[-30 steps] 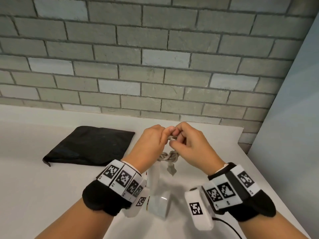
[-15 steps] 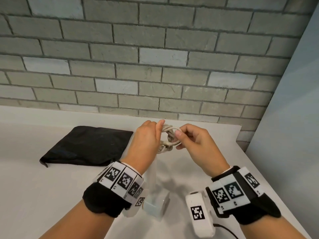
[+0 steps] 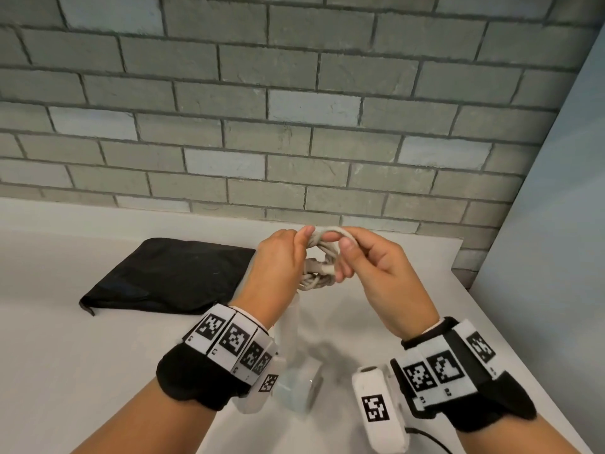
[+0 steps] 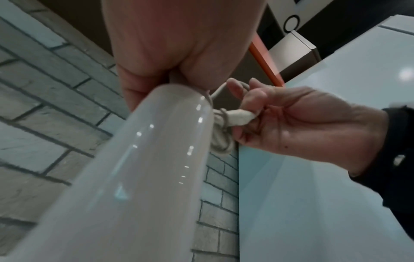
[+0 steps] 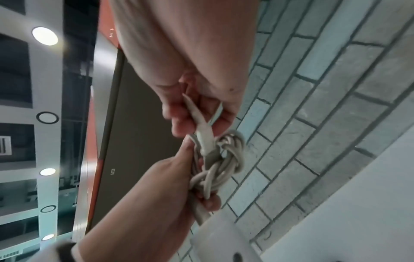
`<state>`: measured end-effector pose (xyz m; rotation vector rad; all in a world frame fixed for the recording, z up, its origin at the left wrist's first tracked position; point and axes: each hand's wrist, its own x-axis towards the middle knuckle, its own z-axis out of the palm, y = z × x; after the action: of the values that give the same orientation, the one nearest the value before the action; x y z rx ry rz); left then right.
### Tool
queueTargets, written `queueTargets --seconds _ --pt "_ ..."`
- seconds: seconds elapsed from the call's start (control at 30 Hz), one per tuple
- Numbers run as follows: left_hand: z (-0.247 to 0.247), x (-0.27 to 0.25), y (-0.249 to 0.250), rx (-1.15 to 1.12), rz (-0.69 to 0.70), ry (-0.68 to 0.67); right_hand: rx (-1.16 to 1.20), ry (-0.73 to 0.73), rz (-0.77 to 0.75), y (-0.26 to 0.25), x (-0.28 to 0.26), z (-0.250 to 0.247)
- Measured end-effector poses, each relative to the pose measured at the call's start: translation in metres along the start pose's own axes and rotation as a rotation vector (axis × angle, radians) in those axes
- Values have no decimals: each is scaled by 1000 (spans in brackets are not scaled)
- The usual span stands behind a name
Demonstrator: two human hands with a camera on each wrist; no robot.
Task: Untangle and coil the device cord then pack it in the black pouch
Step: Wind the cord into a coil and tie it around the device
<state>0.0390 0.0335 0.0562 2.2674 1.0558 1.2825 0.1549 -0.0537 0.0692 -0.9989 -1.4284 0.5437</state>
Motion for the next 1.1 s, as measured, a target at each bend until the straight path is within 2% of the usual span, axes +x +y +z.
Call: queueTargets --seconds 0.13,0.27,0.33,0.4,0.5,0.57,0.7,0.8,0.87,0.97,1.1 --pt "5 -1 6 41 52 -54 -171 143 -118 -5 -2 7" --pt "6 -5 6 77 80 -54 -235 258 -51 -10 5 13" --pt "4 -4 4 70 81 -28 -172 246 14 -13 9 10" --pt "1 -2 1 105 64 -26 -189 221 -12 -14 6 9" --pt "-9 3 -4 158 42 -45 -540 200 -171 -3 -2 2" --pt "-17 5 -4 66 -2 -123 -676 139 -155 6 -5 -9" --pt "-28 1 -8 -302 -194 -304 -744 -44 -60 20 -14 -40" --pt "-31 -3 -7 -467 -228 -426 -938 -77 -67 38 -17 -52" --pt "-33 -5 -1 -553 -224 -504 -829 -25 5 46 -17 -50" --pt "-35 -5 3 -562 -224 -590 -484 144 73 47 -12 -37" --pt "-33 -4 4 -407 -137 -514 3 290 147 38 0 -8"
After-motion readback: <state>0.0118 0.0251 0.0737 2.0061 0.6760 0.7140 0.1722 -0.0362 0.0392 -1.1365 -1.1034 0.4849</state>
